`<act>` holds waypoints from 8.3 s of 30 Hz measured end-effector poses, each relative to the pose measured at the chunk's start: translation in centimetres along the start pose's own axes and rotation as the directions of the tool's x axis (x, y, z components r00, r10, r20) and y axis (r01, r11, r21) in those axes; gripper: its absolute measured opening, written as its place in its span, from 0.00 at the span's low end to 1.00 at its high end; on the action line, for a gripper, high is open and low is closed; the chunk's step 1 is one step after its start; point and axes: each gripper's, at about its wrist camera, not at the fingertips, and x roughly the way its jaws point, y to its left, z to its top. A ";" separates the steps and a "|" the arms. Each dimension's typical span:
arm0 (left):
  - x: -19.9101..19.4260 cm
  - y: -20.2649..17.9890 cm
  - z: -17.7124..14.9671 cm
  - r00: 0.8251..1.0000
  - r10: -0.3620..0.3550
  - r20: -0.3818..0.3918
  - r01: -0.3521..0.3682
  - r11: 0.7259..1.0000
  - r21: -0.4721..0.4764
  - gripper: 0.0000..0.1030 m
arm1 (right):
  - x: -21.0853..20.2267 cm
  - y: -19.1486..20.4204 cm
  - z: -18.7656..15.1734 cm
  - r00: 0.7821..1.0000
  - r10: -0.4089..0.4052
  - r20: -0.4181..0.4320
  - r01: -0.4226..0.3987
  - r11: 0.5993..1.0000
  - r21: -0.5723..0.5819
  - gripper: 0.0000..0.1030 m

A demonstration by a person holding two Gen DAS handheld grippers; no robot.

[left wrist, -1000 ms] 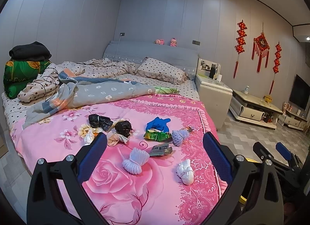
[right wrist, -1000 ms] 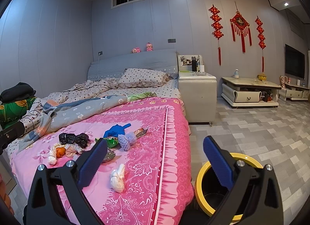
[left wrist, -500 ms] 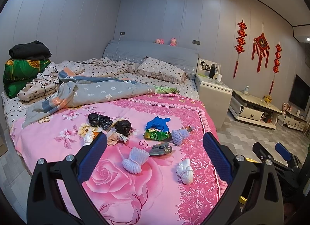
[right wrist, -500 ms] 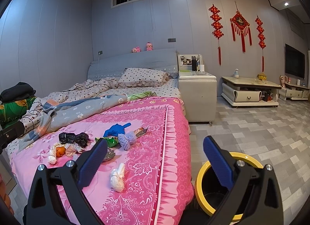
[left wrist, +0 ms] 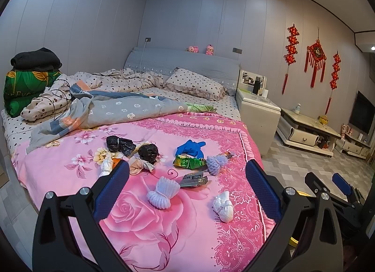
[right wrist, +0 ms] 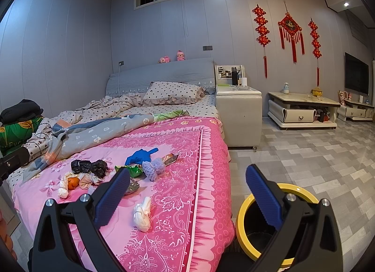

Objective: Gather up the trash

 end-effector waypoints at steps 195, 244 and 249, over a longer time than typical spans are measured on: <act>22.8 -32.4 -7.0 0.658 -0.487 -0.574 0.657 0.745 0.120 0.32 | 9.1 -25.5 -0.3 0.955 0.029 -0.295 0.086 0.925 0.370 0.21; 19.0 -13.2 -2.4 0.877 -0.318 -0.359 0.384 0.914 0.129 0.88 | 9.4 -15.4 2.8 0.965 0.079 -0.251 -0.012 0.966 0.257 0.66; 18.6 -9.0 -1.9 0.904 -0.262 -0.337 0.314 0.943 0.110 0.88 | 10.9 -12.4 4.0 0.961 0.120 -0.249 -0.062 0.972 0.228 0.69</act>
